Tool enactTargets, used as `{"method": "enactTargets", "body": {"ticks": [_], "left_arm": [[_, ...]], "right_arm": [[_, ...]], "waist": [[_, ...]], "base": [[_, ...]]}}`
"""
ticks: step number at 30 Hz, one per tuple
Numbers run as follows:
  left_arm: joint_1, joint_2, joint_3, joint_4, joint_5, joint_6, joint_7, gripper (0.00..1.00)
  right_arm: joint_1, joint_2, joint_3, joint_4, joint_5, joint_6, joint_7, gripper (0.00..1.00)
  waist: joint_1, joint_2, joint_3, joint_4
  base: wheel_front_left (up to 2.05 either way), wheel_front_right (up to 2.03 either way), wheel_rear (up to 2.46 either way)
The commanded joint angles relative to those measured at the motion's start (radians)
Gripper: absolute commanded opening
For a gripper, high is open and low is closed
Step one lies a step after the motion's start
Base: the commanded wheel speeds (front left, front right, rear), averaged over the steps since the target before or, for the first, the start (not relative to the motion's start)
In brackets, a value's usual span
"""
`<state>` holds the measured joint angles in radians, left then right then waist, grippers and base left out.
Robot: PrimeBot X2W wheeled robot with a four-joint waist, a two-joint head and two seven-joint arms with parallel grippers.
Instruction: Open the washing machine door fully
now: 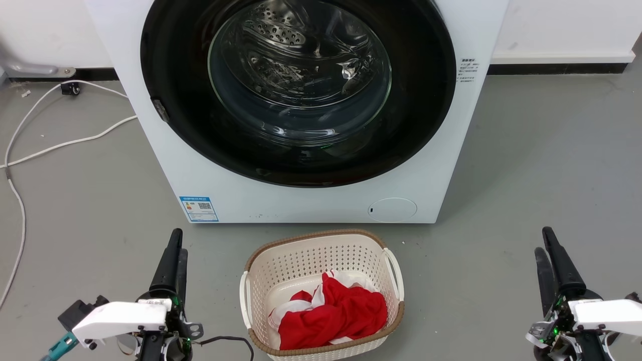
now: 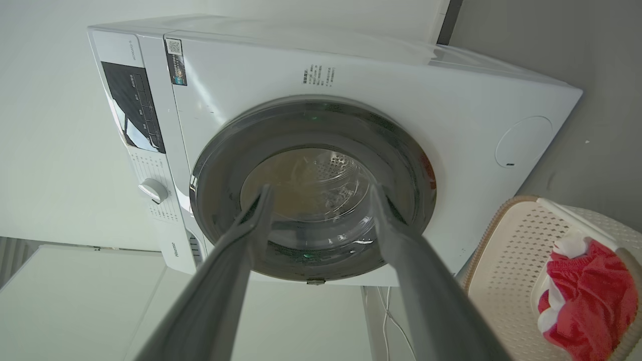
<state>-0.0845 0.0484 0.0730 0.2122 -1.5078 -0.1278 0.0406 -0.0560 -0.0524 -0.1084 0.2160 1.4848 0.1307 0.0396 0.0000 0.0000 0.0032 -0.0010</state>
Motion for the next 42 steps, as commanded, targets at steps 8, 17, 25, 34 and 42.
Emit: {"method": "enactTargets", "body": {"ticks": [8,17,25,34,42], "left_arm": [[-0.031,0.003,-0.013,-0.069,0.162,-0.002,-0.039,1.00],[-0.034,0.003,-0.039,-0.098,0.372,-0.002,-0.074,1.00],[-0.034,0.003,-0.062,-0.094,0.552,-0.002,-0.103,1.00],[-0.036,0.003,-0.090,-0.070,0.748,0.002,-0.136,1.00],[-0.030,0.003,-0.104,-0.061,0.871,0.010,-0.161,1.00]], "right_arm": [[-0.013,-0.002,0.004,-0.080,-0.235,0.000,-0.039,1.00],[-0.004,-0.002,0.021,-0.128,-0.498,0.000,-0.074,1.00],[0.017,-0.001,0.025,-0.134,-0.680,0.000,-0.103,1.00],[0.032,-0.001,0.019,-0.121,-0.850,0.000,-0.130,1.00],[0.040,0.000,0.040,-0.111,-0.962,0.000,-0.148,1.00]], "waist": [[0.0000,0.0000,0.001,-0.003],[0.0000,0.0000,0.000,-0.003],[0.0000,0.0000,-0.003,-0.003],[0.0000,0.0000,-0.006,-0.002],[0.0000,0.0000,-0.009,-0.003]], "base": [[0.00,0.00,0.00],[0.00,0.00,0.00],[0.00,0.00,0.00],[0.00,0.00,0.00],[0.00,0.00,0.00]]}}
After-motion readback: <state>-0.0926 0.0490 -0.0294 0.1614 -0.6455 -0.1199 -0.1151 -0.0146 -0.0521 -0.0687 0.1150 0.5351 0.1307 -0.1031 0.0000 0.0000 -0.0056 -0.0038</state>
